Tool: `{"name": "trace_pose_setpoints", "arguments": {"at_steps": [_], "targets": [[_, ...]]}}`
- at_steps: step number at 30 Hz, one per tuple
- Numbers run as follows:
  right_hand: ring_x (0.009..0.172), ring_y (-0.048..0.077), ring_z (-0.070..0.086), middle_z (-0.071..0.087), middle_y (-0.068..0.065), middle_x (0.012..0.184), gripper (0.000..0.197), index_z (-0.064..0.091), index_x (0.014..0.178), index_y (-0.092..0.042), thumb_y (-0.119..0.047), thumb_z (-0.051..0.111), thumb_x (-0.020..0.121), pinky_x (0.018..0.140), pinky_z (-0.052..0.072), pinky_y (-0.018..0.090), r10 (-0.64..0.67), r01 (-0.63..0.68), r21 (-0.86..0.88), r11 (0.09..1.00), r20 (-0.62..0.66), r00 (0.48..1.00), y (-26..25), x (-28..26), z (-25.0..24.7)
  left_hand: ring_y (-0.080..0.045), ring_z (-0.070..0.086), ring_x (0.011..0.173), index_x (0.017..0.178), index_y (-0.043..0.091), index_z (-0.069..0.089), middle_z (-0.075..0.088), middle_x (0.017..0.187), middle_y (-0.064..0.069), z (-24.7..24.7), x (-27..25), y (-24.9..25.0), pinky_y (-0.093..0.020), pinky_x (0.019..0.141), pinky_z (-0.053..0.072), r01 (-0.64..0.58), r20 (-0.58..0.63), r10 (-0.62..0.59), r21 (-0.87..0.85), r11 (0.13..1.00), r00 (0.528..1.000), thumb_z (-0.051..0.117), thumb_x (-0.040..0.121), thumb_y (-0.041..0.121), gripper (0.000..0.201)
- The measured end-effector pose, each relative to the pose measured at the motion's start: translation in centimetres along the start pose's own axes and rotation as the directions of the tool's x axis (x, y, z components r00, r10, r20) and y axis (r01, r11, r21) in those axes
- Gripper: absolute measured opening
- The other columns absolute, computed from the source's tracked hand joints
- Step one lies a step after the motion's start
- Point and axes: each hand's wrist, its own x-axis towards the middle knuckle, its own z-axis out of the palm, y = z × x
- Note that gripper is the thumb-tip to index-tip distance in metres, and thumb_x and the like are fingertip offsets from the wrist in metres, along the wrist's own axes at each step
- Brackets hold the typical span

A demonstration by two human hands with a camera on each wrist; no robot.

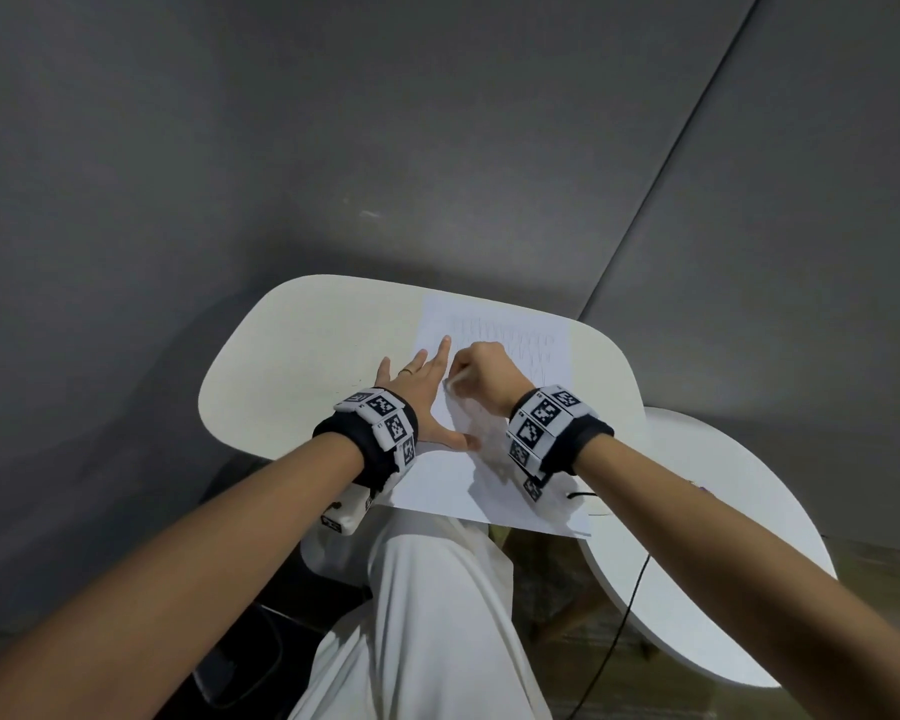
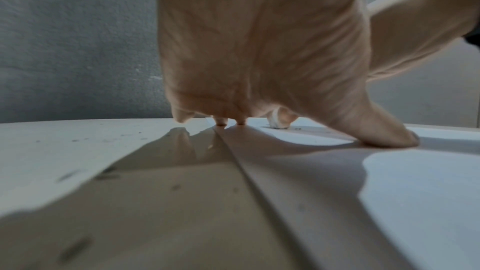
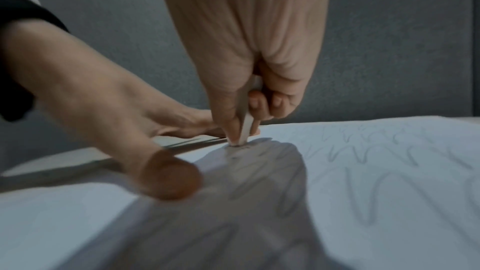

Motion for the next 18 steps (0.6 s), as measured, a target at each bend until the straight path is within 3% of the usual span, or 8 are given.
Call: {"name": "trace_pose_setpoints", "arguments": {"at_steps": [3,5,7,10,14,16,18], "targets": [[0.076,0.021,0.058,0.070,0.017,0.089,0.011,0.067,0.081,0.003,0.002,0.057,0.077,0.059,0.040,0.014,-0.075,0.077,-0.017,0.997,0.090,0.993,-0.1,-1.0,0.5,-0.013,-0.006,0.149,0.146,0.025,-0.029,0.009,0.162,0.003,0.0,-0.2,0.1,-0.055,0.116,-0.009,0.006,0.005,-0.006,-0.024,1.000,1.000,0.065,0.061,0.080,0.138],[0.079,0.021,0.061,0.071,0.016,0.090,0.011,0.068,0.085,0.004,0.002,0.061,0.077,0.062,0.041,0.015,-0.108,0.112,-0.025,0.993,0.141,0.984,-0.2,-1.0,0.0,-0.013,-0.006,0.149,0.147,0.023,-0.028,0.011,0.162,0.003,-0.1,-0.1,0.1,-0.055,0.116,-0.009,0.005,0.012,-0.005,-0.014,1.000,1.000,0.064,0.061,0.080,0.139],[0.084,0.026,0.063,0.070,0.019,0.093,0.013,0.068,0.088,0.005,0.003,0.061,0.078,0.069,0.042,0.022,-0.084,0.085,-0.004,0.996,0.089,0.992,0.1,-0.1,-0.4,-0.014,-0.005,0.149,0.146,0.023,-0.029,0.008,0.162,0.003,-0.1,0.1,0.0,-0.055,0.116,-0.010,-0.002,0.016,0.002,0.020,1.000,1.000,0.061,0.059,0.084,0.140],[0.077,0.021,0.058,0.070,0.020,0.092,0.013,0.068,0.088,0.004,0.003,0.059,0.078,0.070,0.041,0.022,-0.080,0.079,0.054,0.995,0.011,0.997,0.4,0.1,0.0,-0.014,-0.006,0.149,0.146,0.024,-0.029,0.006,0.162,0.004,-0.2,0.1,-0.1,-0.055,0.116,-0.010,0.007,0.024,-0.007,0.027,1.000,1.000,0.060,0.059,0.085,0.139],[0.070,0.012,0.058,0.067,0.006,0.083,0.009,0.068,0.087,-0.004,-0.008,0.065,0.079,0.060,0.043,0.014,-0.093,0.073,0.136,0.988,0.145,0.985,1.7,-2.1,-0.2,-0.015,-0.008,0.149,0.148,0.023,-0.027,0.000,0.162,0.005,0.3,-1.1,0.5,-0.056,0.116,-0.009,-0.022,0.051,0.020,0.046,0.999,0.998,0.061,0.063,0.081,0.135],[0.069,0.008,0.059,0.066,0.002,0.082,0.006,0.067,0.084,-0.009,-0.014,0.066,0.081,0.058,0.045,0.012,-0.022,0.014,0.312,0.950,0.023,0.999,3.4,-2.6,-0.8,-0.014,-0.010,0.148,0.149,0.024,-0.025,-0.008,0.161,0.009,0.6,-2.1,1.0,-0.054,0.116,-0.010,-0.036,0.037,0.034,0.054,0.998,0.999,0.059,0.066,0.081,0.131],[0.066,0.010,0.058,0.064,0.001,0.077,0.008,0.061,0.079,-0.010,-0.016,0.066,0.082,0.057,0.047,0.019,0.176,-0.056,0.510,0.858,-0.190,0.966,5.5,-2.9,-0.8,-0.013,-0.013,0.148,0.150,0.024,-0.022,-0.012,0.160,0.010,0.9,-3.0,1.0,-0.052,0.117,-0.010,-0.046,0.046,0.043,0.054,0.997,0.998,0.054,0.069,0.081,0.126]]}}
